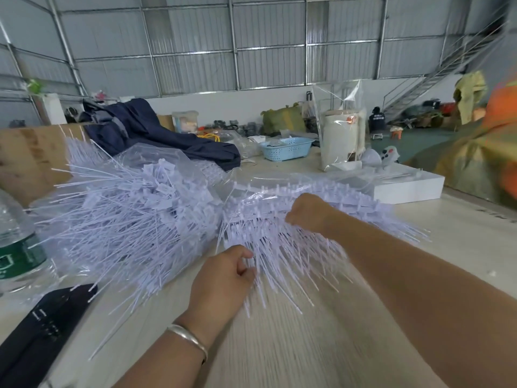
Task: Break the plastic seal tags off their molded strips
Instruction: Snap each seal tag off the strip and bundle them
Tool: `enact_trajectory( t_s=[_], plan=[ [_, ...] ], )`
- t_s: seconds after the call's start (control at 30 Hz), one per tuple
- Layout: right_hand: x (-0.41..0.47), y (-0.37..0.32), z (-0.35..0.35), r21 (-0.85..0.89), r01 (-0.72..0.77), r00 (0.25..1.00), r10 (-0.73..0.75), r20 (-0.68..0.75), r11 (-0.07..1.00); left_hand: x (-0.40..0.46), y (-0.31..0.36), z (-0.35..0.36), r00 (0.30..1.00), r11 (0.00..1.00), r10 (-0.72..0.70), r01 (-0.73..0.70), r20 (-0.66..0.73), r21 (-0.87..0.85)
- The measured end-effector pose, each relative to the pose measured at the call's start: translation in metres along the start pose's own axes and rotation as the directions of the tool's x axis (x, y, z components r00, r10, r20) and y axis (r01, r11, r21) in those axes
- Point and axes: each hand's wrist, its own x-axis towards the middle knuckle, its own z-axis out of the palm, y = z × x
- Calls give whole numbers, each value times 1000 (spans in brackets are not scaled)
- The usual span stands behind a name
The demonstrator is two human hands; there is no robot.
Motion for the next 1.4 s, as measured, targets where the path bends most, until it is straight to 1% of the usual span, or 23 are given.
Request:
enact_trajectory(
  t_s=[0.07, 0.13, 0.2, 0.3, 0.4, 0.47, 0.53, 0.6, 0.63, 0.7, 0.73, 0.77, 0.8, 0.83, 0.87, 0.9, 0.97, 1.0, 1.07, 1.13, 1.27, 1.33, 1.4],
  plan=[
    [-22, 8, -21, 63, 43, 999, -42, -18, 997, 0, 0, 2, 1000, 1000, -8, 8, -7, -8],
    [-53, 17, -41, 180, 142, 988, -152, 42, 973, -1, 1, 2, 1000, 1000, -8, 8, -19, -22],
    [-85, 26, -55, 264, 191, 958, -237, 158, 945, -1, 1, 2, 1000, 1000, 0, 0, -29, -7],
    [-113, 38, -58, 292, 143, 922, -234, 307, 946, -1, 2, 0, 994, 1000, 5, -3, -110, 18],
    [-121, 34, -41, 303, 107, 800, -262, 539, 947, 3, 3, -4, 970, 998, 43, -32, -240, 52],
    [-122, 25, -28, 269, 125, 760, -266, 593, 955, 4, 3, -3, 973, 996, 84, -73, -213, 59],
    [-124, 16, -16, 165, 183, 767, -246, 593, 969, 3, 3, 2, 986, 983, 140, -128, -87, 132],
    [-127, 9, -5, 42, 240, 812, -224, 538, 970, 1, 3, 11, 984, 946, 174, -178, 40, 271],
    [-127, 7, -2, -55, 280, 855, -223, 468, 958, 1, 2, 15, 981, 929, 177, -192, 74, 315],
    [-125, 3, -2, -304, 318, 938, -252, 237, 898, 2, 0, 19, 977, 912, 197, -213, 81, 350],
    [-121, 4, -4, -390, 265, 963, -264, 58, 882, 3, 0, 20, 974, 908, 216, -226, 69, 354],
    [-116, 6, -6, -428, 184, 952, -269, -147, 885, 3, -1, 20, 971, 904, 231, -236, 57, 356],
    [-111, 10, -8, -411, 126, 896, -281, -343, 903, 3, -2, 20, 970, 903, 239, -238, 43, 358],
    [-106, 15, -8, -364, 113, 815, -296, -497, 925, 3, -3, 20, 970, 906, 240, -233, 24, 354],
    [-99, 23, -5, -325, 119, 759, -297, -580, 938, 3, -3, 20, 971, 912, 239, -227, 5, 343],
    [-92, 31, -2, -301, 93, 768, -261, -585, 949, 3, -2, 20, 971, 918, 238, -223, -8, 328],
    [-80, 52, 5, -258, -15, 890, -104, -443, 966, 2, -1, 18, 970, 925, 241, -226, -12, 304],
    [-76, 63, 9, -243, -82, 933, -12, -361, 966, 1, -2, 17, 970, 929, 242, -227, -14, 290],
    [-69, 83, 15, -236, -172, 970, 122, -211, 956, 1, -3, 13, 975, 948, 220, -206, -34, 242],
    [-64, 93, 17, -240, -203, 975, 175, -134, 949, 1, -3, 8, 978, 967, 189, -171, -84, 187],
    [-64, 92, 15, -272, -244, 951, 174, -257, 931, 2, -4, 3, 979, 993, 102, -88, -177, 83],
    [-67, 93, 8, -245, -238, 939, 158, -306, 940, 3, -5, 2, 983, 997, 27, -14, -179, 76],
    [-68, 94, 0, -180, -231, 903, 142, -405, 956, 3, -7, 2, 988, 995, -42, 55, -151, 81]
  ],
)
